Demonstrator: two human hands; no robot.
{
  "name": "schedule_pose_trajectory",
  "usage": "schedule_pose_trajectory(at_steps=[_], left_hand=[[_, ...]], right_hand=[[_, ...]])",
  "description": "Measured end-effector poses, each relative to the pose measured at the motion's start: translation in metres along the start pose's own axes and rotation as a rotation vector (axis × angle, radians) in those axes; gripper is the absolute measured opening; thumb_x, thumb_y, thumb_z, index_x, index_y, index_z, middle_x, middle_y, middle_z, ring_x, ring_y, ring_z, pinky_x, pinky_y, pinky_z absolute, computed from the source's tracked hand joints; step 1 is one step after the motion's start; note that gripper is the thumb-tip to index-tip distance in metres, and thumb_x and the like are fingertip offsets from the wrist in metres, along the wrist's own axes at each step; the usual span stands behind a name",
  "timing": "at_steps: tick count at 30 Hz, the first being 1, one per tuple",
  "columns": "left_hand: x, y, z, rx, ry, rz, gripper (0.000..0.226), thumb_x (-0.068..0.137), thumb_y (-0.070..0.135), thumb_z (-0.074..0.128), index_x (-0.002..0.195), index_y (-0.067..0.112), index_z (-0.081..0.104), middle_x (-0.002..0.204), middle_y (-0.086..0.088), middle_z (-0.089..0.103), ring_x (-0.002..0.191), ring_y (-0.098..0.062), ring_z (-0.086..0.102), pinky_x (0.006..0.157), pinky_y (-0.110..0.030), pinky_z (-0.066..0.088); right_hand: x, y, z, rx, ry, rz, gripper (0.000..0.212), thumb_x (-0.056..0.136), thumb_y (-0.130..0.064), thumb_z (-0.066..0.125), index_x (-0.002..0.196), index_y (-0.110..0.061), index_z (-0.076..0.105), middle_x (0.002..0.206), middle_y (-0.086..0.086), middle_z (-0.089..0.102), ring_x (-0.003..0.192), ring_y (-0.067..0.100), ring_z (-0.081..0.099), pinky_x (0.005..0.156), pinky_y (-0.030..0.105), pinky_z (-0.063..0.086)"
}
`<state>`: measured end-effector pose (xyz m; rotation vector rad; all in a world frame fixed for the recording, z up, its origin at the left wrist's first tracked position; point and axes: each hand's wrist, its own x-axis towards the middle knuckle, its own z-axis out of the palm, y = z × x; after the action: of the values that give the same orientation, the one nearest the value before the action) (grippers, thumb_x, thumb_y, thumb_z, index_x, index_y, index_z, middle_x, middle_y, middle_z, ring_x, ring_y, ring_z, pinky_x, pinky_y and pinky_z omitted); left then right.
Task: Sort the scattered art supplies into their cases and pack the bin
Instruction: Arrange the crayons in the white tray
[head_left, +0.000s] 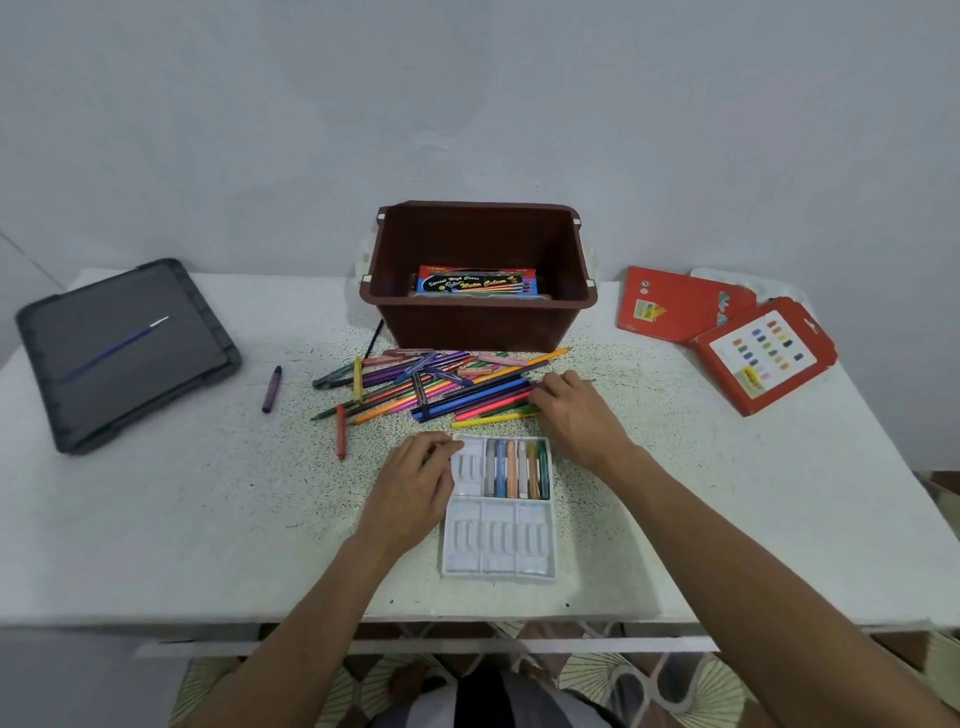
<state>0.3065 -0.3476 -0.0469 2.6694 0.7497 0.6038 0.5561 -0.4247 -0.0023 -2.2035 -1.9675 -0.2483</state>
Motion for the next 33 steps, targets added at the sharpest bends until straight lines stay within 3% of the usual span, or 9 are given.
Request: schedule_pose_trajectory(at_steps=[5,7,10,16,22,26,29,33], left_hand=[[0.001,0.0,0.001,0.0,0.005,0.0,0.036,0.097,0.021,0.039,0.123,0.011,0.062,0.116,-0.002,0.057,0.106,-0.018,0.055,0.09,-0.031,0.046],[0.001,-0.001,0.001,0.001,0.012,-0.002,0.035,0.097,0.02,0.039,0.122,0.011,0.062,0.115,-0.002,0.058,0.104,-0.018,0.055,0.088,-0.031,0.047],[0.001,0.0,0.0,0.003,0.013,-0.006,0.034,0.097,0.02,0.04,0.122,0.012,0.062,0.115,-0.002,0.058,0.104,-0.017,0.055,0.086,-0.031,0.047],[0.002,0.0,0.001,0.006,0.002,-0.012,0.033,0.096,0.021,0.04,0.121,0.013,0.061,0.114,0.0,0.057,0.103,-0.017,0.055,0.085,-0.034,0.047],[0.002,0.0,0.0,0.01,-0.003,-0.02,0.033,0.096,0.022,0.039,0.121,0.015,0.06,0.111,0.002,0.057,0.1,-0.016,0.054,0.084,-0.034,0.048],[0.002,0.0,0.001,0.006,0.001,-0.02,0.033,0.096,0.021,0.039,0.12,0.014,0.061,0.11,0.002,0.057,0.099,-0.016,0.054,0.084,-0.034,0.047],[0.002,0.0,0.001,-0.001,0.003,-0.019,0.033,0.096,0.021,0.04,0.12,0.014,0.061,0.109,0.002,0.057,0.099,-0.016,0.054,0.083,-0.034,0.048],[0.002,0.001,0.001,-0.005,0.004,-0.021,0.033,0.096,0.021,0.039,0.12,0.014,0.061,0.109,0.002,0.057,0.098,-0.016,0.054,0.082,-0.035,0.048]], right_hand=[[0.001,-0.014,-0.015,0.261,0.099,0.053,0.02,0.087,-0.003,0.067,0.107,-0.004,0.067,0.096,0.009,0.065,0.084,0.025,0.057,0.072,0.037,0.05],[-0.002,-0.03,-0.025,0.469,0.086,0.116,0.027,0.093,-0.006,0.062,0.119,-0.007,0.061,0.102,0.004,0.066,0.088,0.019,0.058,0.076,0.028,0.049],[-0.008,-0.05,-0.033,0.697,0.016,0.205,0.033,0.094,-0.008,0.06,0.127,-0.013,0.056,0.094,-0.007,0.061,0.078,0.007,0.058,0.068,0.012,0.044],[-0.017,-0.077,-0.024,0.956,-0.06,0.351,0.028,0.091,-0.012,0.068,0.117,-0.015,0.06,0.079,0.001,0.068,0.066,0.0,0.06,0.067,0.018,0.051],[-0.023,-0.087,-0.019,0.846,-0.121,0.36,0.027,0.089,-0.017,0.07,0.114,-0.017,0.061,0.08,0.0,0.071,0.07,0.009,0.066,0.07,0.028,0.057],[-0.022,-0.086,-0.017,0.732,-0.103,0.341,0.028,0.089,-0.017,0.07,0.116,-0.014,0.063,0.083,-0.001,0.066,0.07,0.01,0.06,0.073,0.032,0.054],[-0.021,-0.085,-0.012,0.589,-0.091,0.309,0.035,0.089,-0.024,0.07,0.123,-0.016,0.064,0.095,-0.002,0.054,0.087,0.016,0.054,0.08,0.031,0.047],[-0.021,-0.085,-0.006,0.442,-0.1,0.3,0.042,0.09,-0.035,0.067,0.129,-0.021,0.06,0.109,0.004,0.053,0.106,0.023,0.046,0.09,0.031,0.038]])
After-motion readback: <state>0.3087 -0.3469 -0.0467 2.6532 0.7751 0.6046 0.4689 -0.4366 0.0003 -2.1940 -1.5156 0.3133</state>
